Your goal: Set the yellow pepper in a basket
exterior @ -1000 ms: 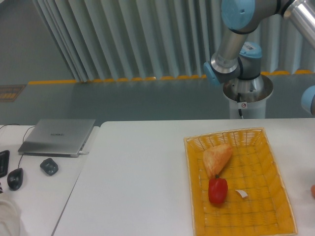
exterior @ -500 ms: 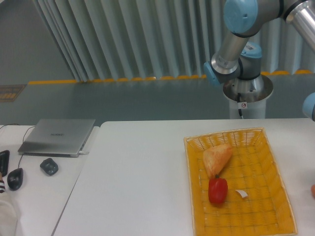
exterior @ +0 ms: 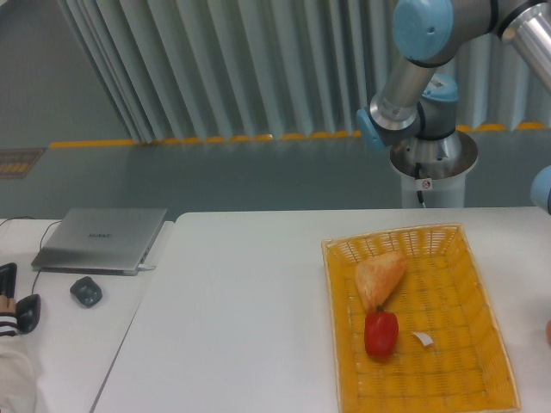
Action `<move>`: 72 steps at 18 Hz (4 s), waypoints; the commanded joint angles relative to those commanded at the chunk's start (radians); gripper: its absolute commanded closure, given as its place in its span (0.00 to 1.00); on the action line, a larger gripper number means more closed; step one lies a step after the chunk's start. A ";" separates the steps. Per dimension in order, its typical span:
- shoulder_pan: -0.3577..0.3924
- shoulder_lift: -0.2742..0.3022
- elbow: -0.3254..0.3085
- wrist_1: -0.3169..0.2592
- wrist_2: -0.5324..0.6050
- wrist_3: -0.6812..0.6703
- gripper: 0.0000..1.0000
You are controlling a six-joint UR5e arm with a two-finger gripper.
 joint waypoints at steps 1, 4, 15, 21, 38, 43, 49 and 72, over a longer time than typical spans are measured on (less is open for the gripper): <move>0.002 0.020 -0.003 -0.003 -0.002 -0.003 0.66; 0.002 0.083 -0.031 -0.009 -0.031 -0.018 0.66; -0.199 0.210 -0.104 -0.048 -0.066 -0.259 0.66; -0.281 0.174 -0.104 -0.040 -0.048 -0.330 0.66; -0.310 0.075 -0.080 -0.014 0.038 -0.278 0.00; -0.321 0.098 -0.072 -0.017 0.067 -0.166 0.00; -0.316 0.140 -0.081 -0.035 0.094 0.099 0.00; -0.143 0.210 -0.014 -0.443 0.107 0.715 0.00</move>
